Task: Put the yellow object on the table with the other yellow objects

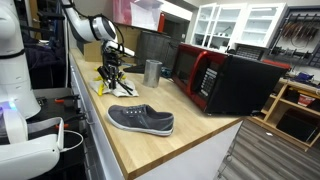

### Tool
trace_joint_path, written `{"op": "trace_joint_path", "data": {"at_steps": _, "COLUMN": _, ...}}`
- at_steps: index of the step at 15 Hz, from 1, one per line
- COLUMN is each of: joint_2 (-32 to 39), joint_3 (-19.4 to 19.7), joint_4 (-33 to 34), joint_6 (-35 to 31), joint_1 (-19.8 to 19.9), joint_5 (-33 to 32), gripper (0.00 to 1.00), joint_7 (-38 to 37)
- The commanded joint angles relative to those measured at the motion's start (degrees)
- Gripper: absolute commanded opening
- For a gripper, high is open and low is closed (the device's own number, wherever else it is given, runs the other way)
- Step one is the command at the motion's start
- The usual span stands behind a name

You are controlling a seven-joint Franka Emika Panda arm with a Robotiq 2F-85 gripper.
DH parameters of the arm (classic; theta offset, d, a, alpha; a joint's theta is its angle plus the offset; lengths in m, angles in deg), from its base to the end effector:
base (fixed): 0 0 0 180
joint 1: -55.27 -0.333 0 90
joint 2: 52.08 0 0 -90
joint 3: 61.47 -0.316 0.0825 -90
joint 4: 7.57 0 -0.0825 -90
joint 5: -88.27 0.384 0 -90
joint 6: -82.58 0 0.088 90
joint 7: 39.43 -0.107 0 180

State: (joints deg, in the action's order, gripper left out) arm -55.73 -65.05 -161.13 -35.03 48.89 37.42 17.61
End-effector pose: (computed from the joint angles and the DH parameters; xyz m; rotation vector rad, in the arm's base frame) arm 0.3624 0.0207 0.2354 1.5759 2.0447 -1.0015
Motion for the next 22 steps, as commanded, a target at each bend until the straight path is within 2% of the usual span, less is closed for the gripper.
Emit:
{"op": "trace_joint_path", "data": {"at_steps": 1, "joint_2": -0.2, "joint_3": 0.0, "joint_4": 0.8, "joint_6": -0.5, "joint_1": 0.5, "joint_5": 0.1, "gripper": 0.0, "joint_7": 2.4}}
{"op": "trace_joint_path", "data": {"at_steps": 4, "joint_2": -1.2, "joint_3": 0.1, "joint_4": 1.4, "joint_6": 0.5, "joint_1": 0.4, "joint_5": 2.8, "gripper": 0.0, "joint_7": 5.4}}
{"op": "trace_joint_path", "data": {"at_steps": 8, "joint_2": -1.5, "joint_3": 0.7, "joint_4": 4.8, "joint_6": 1.8, "joint_1": 0.1, "joint_5": 16.2, "gripper": 0.01, "joint_7": 18.3}}
{"op": "trace_joint_path", "data": {"at_steps": 11, "joint_2": -1.1, "joint_3": 0.5, "joint_4": 8.8, "joint_6": 6.9, "joint_1": -0.1, "joint_5": 26.7, "gripper": 0.01, "joint_7": 26.7}}
{"op": "trace_joint_path", "data": {"at_steps": 13, "joint_2": -1.7, "joint_3": 0.3, "joint_4": 10.7, "joint_6": 11.2, "joint_1": 0.1, "joint_5": 29.5, "gripper": 0.01, "joint_7": 25.9}}
{"op": "trace_joint_path", "data": {"at_steps": 18, "joint_2": -1.8, "joint_3": -0.2, "joint_4": 14.6, "joint_6": 18.8, "joint_1": -0.1, "joint_5": 31.6, "gripper": 0.01, "joint_7": 24.4}}
{"op": "trace_joint_path", "data": {"at_steps": 22, "joint_2": -0.4, "joint_3": -0.6, "joint_4": 17.4, "joint_6": 22.3, "joint_1": 0.1, "joint_5": 31.5, "gripper": 0.01, "joint_7": 17.7}}
